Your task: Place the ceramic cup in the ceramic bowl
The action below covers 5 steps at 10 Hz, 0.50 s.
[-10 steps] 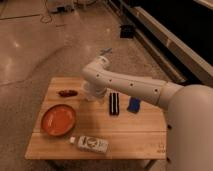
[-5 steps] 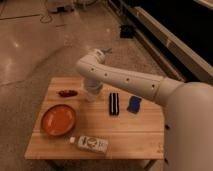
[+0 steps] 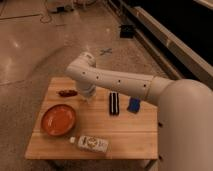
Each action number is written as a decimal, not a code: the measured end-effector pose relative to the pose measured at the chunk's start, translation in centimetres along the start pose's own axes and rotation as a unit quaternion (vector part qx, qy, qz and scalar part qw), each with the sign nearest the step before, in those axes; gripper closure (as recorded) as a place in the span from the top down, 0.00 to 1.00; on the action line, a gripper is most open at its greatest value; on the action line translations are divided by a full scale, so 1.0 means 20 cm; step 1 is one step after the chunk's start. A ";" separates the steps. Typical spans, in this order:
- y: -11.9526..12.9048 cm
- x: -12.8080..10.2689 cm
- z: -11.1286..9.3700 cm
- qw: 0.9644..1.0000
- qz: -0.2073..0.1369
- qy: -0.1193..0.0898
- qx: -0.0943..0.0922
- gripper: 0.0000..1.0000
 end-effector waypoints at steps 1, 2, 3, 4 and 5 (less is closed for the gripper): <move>0.03 0.00 0.01 1.000 0.001 0.000 -0.004 0.29; 0.03 0.00 0.05 1.000 -0.003 0.002 -0.004 0.24; 0.02 -0.01 0.07 1.000 -0.009 0.004 -0.001 0.24; 0.02 -0.01 0.08 1.000 -0.008 0.002 0.002 0.24; 0.02 0.01 0.06 1.000 -0.001 -0.001 0.000 0.24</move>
